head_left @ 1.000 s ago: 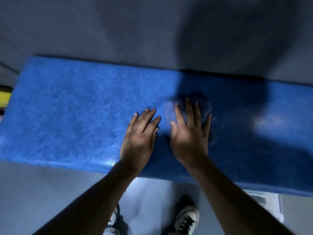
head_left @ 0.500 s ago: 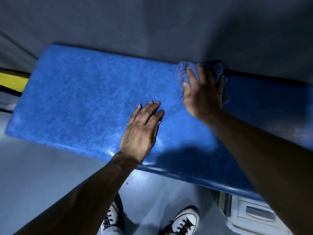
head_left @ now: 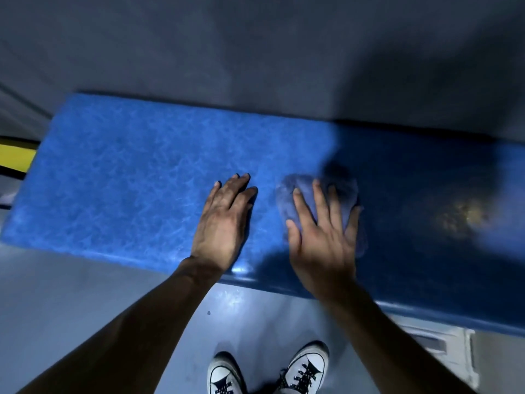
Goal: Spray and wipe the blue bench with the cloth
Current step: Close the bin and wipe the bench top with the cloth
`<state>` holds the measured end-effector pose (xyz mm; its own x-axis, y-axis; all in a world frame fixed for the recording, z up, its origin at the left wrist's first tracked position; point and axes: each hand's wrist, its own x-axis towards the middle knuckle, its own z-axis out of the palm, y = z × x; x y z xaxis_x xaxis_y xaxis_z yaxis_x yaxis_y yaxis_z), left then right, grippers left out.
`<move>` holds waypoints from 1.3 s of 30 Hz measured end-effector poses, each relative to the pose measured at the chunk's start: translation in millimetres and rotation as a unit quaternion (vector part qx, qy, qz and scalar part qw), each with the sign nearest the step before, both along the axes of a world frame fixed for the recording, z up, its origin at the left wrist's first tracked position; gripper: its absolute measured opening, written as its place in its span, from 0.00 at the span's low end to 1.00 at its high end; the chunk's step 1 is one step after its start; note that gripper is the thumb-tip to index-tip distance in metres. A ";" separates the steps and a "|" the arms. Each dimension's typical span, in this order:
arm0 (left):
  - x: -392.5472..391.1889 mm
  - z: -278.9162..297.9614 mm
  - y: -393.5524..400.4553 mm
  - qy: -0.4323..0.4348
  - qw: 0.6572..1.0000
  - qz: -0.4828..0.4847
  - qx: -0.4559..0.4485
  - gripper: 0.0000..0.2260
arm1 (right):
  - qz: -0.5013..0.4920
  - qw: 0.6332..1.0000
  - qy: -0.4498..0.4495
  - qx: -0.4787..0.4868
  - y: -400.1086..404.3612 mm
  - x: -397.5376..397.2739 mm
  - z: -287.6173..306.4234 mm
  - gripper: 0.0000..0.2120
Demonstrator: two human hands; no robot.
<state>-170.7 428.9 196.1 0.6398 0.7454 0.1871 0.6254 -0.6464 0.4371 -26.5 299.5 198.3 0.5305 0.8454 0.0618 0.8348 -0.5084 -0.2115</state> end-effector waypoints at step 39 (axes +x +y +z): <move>88.1 -17.5 -57.6 0.031 0.998 -0.003 0.056 0.16 | -0.019 0.999 0.043 -0.014 83.7 152.1 -9.9 0.25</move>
<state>-82.6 371.3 178.6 0.6575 0.7178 0.2289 0.6447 -0.6932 0.3221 125.6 383.2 188.4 0.5649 0.8251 -0.0091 0.7939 -0.5465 -0.2664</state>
